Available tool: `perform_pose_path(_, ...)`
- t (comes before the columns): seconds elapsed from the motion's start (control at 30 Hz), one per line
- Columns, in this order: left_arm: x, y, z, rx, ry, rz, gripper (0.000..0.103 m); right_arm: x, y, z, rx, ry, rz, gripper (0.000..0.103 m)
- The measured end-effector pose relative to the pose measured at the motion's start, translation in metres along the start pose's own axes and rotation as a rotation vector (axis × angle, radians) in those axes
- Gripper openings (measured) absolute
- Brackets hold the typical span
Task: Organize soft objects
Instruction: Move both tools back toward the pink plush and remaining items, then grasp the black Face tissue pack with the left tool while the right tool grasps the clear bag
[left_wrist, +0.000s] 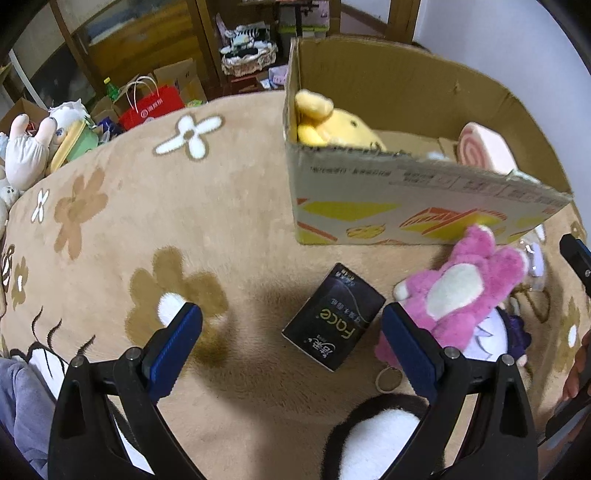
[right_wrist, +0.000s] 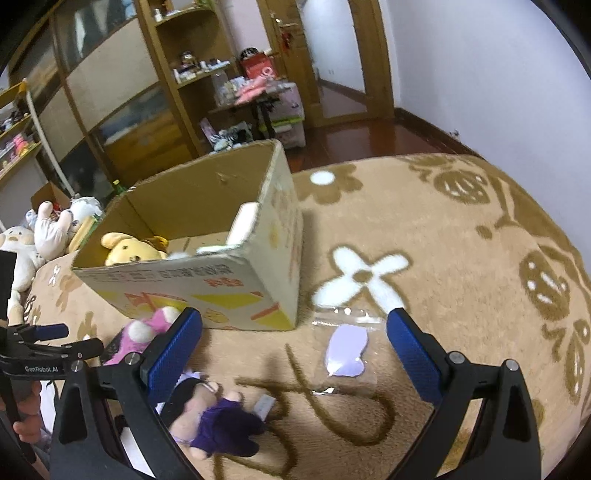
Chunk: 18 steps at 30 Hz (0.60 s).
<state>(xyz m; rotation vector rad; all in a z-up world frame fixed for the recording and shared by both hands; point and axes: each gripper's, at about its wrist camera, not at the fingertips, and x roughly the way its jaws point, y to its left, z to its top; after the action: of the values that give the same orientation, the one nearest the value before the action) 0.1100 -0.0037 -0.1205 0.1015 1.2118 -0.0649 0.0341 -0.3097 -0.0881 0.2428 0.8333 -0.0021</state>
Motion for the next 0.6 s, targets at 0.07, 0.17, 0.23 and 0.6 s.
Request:
perform_pose_path(0.07, 0.007, -0.001, 0.0, 0.001, 0.024, -0.005, 0.097, 0.004, -0.002, -0.001, 0.01, 0.014, -0.01, 0.103)
perform_pose_path(0.17, 0.013, -0.005, 0.002, 0.016, 0.044, -0.004, 0.097, 0.013, -0.005, -0.004, 0.02, 0.041, -0.032, 0.103)
perform_pose_path(0.23, 0.016, -0.008, 0.002, 0.03, 0.055, -0.003, 0.097, 0.019, -0.007, -0.006, 0.025, 0.054, -0.049, 0.103)
perform_pose_path(0.6, 0.034, -0.005, 0.003, 0.018, 0.09, -0.004, 0.097, 0.042, -0.018, -0.013, 0.042, 0.123, -0.094, 0.097)
